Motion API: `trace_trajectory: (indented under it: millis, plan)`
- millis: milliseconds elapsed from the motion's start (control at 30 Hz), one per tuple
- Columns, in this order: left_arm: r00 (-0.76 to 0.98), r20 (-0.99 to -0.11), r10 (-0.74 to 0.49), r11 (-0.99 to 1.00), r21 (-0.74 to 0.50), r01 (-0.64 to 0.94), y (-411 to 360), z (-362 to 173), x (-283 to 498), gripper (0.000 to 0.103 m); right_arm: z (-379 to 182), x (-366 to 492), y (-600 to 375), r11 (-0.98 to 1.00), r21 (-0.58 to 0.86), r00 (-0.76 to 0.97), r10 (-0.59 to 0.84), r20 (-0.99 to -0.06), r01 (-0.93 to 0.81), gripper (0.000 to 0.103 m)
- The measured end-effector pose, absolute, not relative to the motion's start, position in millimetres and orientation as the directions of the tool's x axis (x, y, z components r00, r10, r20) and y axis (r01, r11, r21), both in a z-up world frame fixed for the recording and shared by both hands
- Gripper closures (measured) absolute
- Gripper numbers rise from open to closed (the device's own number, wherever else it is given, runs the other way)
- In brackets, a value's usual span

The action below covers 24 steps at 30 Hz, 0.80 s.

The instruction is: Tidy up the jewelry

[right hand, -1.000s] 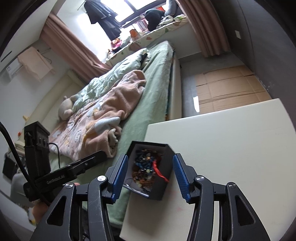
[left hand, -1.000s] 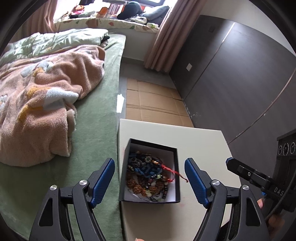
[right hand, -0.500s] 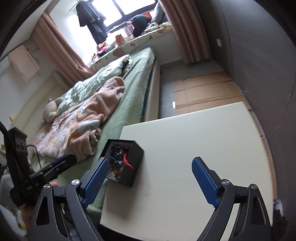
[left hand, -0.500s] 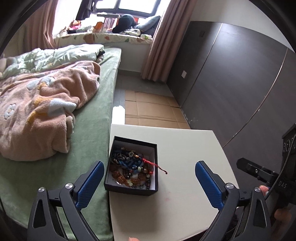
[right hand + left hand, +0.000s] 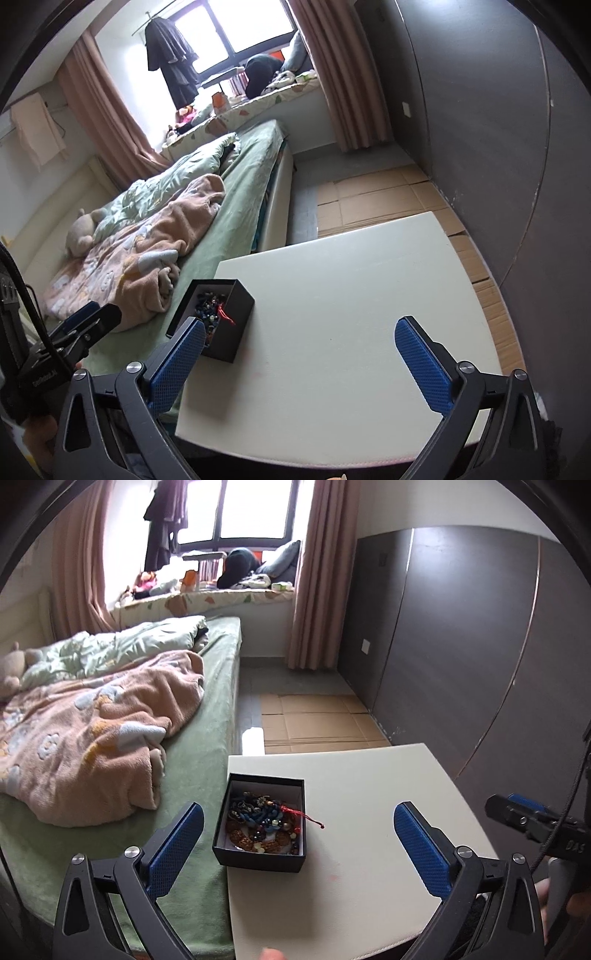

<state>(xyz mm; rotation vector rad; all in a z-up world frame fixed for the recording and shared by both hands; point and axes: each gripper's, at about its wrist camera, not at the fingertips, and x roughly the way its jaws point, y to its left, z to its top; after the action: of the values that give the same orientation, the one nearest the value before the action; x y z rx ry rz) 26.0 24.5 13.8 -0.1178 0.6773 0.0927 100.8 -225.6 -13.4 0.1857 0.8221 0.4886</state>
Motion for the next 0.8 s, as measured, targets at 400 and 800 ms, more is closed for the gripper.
trace_trajectory:
  millis: [400,800]
  plan:
    - [0.789,-0.613,0.049,0.994,-0.05,-0.101,3.9,0.8,22.2,0.0,-5.0,76.8,-246.1,0.898,0.266,0.649,0.438,-0.622,-0.351,0.0]
    - [0.826,-0.56,0.064,0.993,-0.045,-0.108,2.7,11.7,10.9,0.0,-7.9,74.3,-248.4,0.899,0.247,0.653,0.434,-0.62,-0.363,0.0]
